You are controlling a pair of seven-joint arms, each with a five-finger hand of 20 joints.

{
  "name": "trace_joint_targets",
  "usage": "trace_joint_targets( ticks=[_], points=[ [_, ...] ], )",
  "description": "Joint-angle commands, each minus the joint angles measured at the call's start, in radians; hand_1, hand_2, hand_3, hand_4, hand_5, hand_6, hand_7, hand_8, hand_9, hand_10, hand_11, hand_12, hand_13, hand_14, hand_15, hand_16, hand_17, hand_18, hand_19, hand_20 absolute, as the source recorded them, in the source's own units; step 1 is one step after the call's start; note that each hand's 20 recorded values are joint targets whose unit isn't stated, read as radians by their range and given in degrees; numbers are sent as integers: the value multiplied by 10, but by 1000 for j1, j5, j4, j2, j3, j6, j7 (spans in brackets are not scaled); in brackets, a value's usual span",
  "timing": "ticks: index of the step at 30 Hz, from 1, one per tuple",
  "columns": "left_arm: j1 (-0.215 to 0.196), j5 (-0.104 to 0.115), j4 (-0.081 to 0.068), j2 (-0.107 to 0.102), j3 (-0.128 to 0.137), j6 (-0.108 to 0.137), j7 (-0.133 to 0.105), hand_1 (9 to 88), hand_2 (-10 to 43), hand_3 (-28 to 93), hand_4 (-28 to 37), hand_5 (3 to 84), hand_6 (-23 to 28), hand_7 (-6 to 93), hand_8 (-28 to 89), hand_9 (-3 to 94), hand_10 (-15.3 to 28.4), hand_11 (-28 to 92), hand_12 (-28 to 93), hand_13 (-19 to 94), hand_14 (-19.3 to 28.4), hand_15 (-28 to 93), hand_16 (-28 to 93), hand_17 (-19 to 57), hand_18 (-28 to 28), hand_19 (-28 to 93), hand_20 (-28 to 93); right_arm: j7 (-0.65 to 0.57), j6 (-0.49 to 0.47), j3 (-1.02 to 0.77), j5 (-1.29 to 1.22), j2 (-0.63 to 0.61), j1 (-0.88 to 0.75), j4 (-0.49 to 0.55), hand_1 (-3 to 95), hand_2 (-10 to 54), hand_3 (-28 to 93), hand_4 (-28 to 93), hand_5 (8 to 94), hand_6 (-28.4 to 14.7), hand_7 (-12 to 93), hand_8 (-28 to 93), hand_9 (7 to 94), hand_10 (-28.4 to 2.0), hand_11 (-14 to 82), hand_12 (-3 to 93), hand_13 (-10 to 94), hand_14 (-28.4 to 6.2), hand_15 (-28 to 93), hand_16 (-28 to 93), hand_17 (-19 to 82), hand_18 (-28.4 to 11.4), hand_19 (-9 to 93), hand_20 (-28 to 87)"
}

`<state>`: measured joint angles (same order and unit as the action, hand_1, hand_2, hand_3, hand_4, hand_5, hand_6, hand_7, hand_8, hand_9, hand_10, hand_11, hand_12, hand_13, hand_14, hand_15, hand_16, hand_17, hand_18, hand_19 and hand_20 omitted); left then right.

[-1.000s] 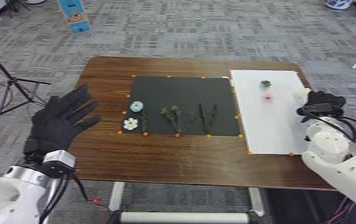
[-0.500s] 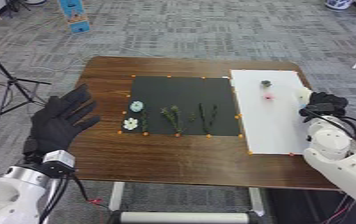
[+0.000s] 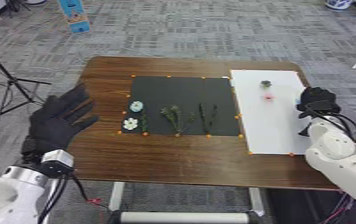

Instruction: Arrange flowers

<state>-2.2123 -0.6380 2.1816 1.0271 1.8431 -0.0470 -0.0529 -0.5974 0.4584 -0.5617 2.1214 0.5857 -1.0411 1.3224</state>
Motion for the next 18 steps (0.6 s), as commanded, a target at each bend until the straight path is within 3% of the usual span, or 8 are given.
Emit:
trace_joint_targets(
  ticks=[1, 2, 5, 9, 12, 18],
  points=[
    [-53, -1, 34, -8, 96, 7, -20, 200, -50, 677, -283, 277, 31, 135, -73, 201, 98, 104, 174, 167, 131, 115, 61, -131, 257, 408, 55, 138, 70, 50, 52, 57, 37, 173, 505, -95, 805, -283, 722, 37, 435, -7, 838, -58, 292, 458, 752, -48, 861, 329, 426, -210, 932, 647],
    [-61, 0, 35, -9, 112, -1, -18, 200, -51, 677, -283, 276, 31, 135, -73, 201, 97, 104, 174, 167, 131, 115, 61, -131, 259, 408, 55, 154, 79, 72, 56, 72, 66, 184, 505, -95, 806, -283, 722, 36, 435, -6, 838, -58, 291, 460, 752, -48, 861, 330, 427, -210, 932, 648],
    [-87, -2, 47, -9, 153, 9, -21, 199, -57, 675, -283, 273, 30, 133, -73, 198, 97, 104, 175, 164, 130, 113, 61, -132, 261, 405, 53, 212, 101, 162, 62, 134, 170, 190, 504, -95, 807, -283, 723, 35, 434, -6, 839, -58, 287, 464, 752, -47, 860, 333, 426, -209, 932, 649],
    [-104, -3, 53, -7, 180, 8, -17, 199, -68, 675, -283, 268, 29, 134, -71, 193, 95, 99, 177, 160, 130, 109, 61, -136, 264, 404, 51, 255, 124, 297, 54, 223, 312, 163, 504, -95, 808, -283, 725, 33, 432, -7, 839, -59, 283, 465, 750, -47, 859, 337, 426, -209, 932, 650],
    [-106, -2, 52, -11, 186, 1, -20, 199, -69, 675, -283, 266, 29, 134, -71, 192, 95, 97, 180, 159, 131, 105, 63, -136, 264, 403, 50, 260, 140, 366, 61, 274, 380, 147, 504, -95, 809, -283, 726, 33, 432, -8, 839, -59, 280, 463, 750, -46, 859, 338, 426, -208, 932, 650],
    [-118, 2, 55, -9, 178, 16, -30, 198, -70, 672, -283, 265, 29, 133, -71, 193, 95, 94, 183, 159, 131, 102, 66, -137, 263, 402, 48, 233, 159, 477, 63, 331, 479, 155, 502, -95, 811, -283, 726, 33, 432, -8, 839, -60, 277, 462, 749, -46, 858, 340, 425, -208, 932, 651]
  ],
)
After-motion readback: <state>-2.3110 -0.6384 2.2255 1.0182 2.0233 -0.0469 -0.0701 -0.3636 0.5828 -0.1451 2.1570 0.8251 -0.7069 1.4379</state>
